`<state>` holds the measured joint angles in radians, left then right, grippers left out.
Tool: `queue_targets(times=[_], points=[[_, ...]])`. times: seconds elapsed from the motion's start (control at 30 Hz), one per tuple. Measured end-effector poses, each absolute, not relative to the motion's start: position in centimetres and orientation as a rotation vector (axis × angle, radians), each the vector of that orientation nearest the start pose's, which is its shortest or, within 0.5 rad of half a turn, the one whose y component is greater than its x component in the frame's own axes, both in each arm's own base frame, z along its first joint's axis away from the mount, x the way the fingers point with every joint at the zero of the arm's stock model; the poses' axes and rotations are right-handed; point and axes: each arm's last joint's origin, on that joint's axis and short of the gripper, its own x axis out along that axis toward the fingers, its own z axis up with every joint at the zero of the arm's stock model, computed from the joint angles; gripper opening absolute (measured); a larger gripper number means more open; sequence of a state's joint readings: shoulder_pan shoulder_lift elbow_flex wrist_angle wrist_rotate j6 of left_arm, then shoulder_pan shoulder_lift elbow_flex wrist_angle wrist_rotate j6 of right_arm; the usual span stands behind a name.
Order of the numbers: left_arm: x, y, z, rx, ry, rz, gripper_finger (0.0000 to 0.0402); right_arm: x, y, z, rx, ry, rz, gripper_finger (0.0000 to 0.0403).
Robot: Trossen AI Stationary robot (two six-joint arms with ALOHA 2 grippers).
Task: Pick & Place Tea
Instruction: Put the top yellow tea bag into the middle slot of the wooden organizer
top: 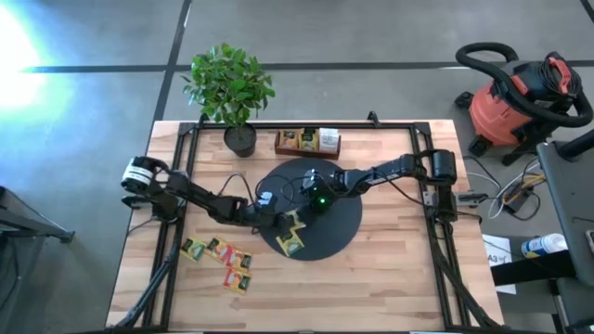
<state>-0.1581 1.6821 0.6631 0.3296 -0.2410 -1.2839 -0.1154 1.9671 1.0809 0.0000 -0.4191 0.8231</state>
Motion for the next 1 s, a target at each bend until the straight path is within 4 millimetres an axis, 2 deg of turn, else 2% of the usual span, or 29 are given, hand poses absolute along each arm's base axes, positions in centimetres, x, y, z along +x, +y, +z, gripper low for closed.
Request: queue_targets(times=[0.13, 0.23, 0.33, 0.47, 0.57, 0.73, 0.83, 1.0], points=[[29.7, -4.2, 16.4, -1.128, 0.409, 0.405, 0.0094, 38.1, -3.4, 12.6, 0.974, 0.927, -0.094, 0.0020], [28.4, -3.8, 18.6, -1.125, 0.349, 0.413, 0.0094, 38.0, -3.5, 13.8, 0.926, 0.876, -0.119, 0.0013], [26.8, -3.3, 20.4, -1.125, 0.266, 0.479, 0.0094, 37.5, -3.8, 16.0, 0.858, 0.802, -0.148, 0.0010], [24.5, -2.5, 22.5, -1.136, 0.116, 0.568, 0.0094, 36.2, -4.1, 20.0, 0.791, 0.653, -0.242, 0.0009], [23.5, -2.2, 23.5, -1.174, 0.019, 0.570, 0.0094, 34.6, -4.3, 22.7, 0.768, 0.509, -0.358, 0.0009], [23.0, -1.9, 22.9, -1.253, -0.130, 0.539, 0.0094, 32.5, -4.5, 26.9, 0.804, 0.178, -0.416, 0.0009], [22.8, -1.4, 23.2, -1.304, -0.304, 0.492, 0.0094, 32.0, -4.5, 27.7, 0.845, 0.090, -0.423, 0.0009], [22.9, -0.2, 24.0, -1.279, -0.482, 0.456, 0.0108, 32.9, -4.6, 28.5, 0.907, -0.014, -0.391, 0.0009]])
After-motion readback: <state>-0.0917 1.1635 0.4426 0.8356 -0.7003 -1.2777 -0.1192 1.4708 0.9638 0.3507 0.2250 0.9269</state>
